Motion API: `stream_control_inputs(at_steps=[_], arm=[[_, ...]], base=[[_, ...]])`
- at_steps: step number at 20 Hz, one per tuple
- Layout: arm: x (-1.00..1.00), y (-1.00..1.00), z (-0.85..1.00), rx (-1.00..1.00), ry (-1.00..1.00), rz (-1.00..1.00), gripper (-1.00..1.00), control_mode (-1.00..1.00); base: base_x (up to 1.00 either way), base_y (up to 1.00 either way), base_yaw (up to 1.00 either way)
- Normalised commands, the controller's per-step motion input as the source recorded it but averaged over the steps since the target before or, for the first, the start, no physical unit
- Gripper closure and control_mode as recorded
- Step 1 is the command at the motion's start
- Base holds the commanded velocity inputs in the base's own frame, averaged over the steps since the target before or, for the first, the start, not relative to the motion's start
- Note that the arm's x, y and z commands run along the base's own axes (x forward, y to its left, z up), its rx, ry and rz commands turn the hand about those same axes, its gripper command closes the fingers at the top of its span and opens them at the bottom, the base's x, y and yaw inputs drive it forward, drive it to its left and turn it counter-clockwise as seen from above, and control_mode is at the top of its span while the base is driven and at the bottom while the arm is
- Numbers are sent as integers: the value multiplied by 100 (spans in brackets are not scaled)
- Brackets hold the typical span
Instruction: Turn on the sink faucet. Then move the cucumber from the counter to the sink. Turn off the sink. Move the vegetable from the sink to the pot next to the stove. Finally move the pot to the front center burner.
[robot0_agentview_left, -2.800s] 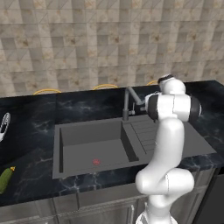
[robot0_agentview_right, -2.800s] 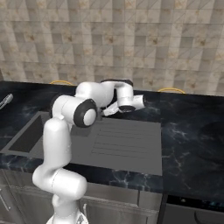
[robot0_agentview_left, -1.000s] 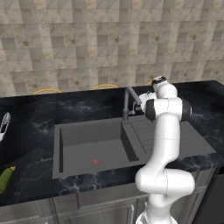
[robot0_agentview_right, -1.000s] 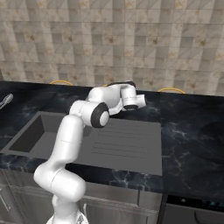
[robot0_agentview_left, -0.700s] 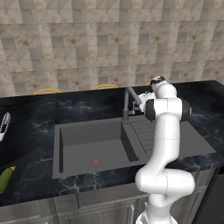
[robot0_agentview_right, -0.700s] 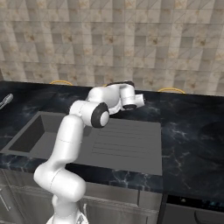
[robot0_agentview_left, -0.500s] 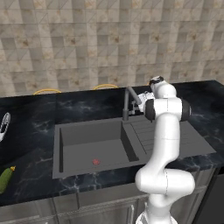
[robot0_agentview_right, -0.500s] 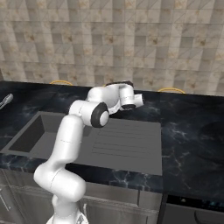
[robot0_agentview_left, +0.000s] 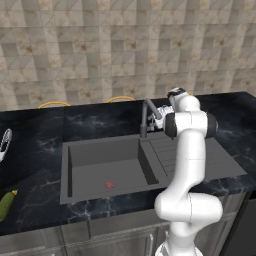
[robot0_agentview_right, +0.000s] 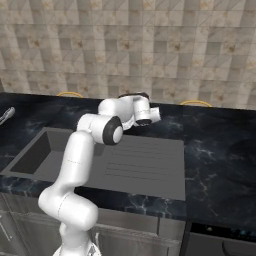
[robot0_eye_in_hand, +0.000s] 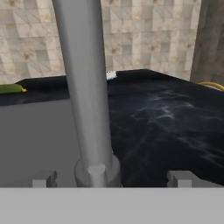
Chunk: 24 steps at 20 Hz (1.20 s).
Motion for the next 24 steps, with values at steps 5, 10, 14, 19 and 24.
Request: stream_control_inputs(at_steps=[5,10,14,19,24], arm=[[0,29,-3,0,0,0,100,-100],[-1,9,0,0,0,-2,100,-100],[-14,0,0,2,-3,-14,100,-100],[-17,0,0,2,-1,-24,100,-100],[-11,-3,0,0,0,-21,100,-100]], base=[[0,0,0],[0,0,0],[0,0,0],[0,0,0],[0,0,0]])
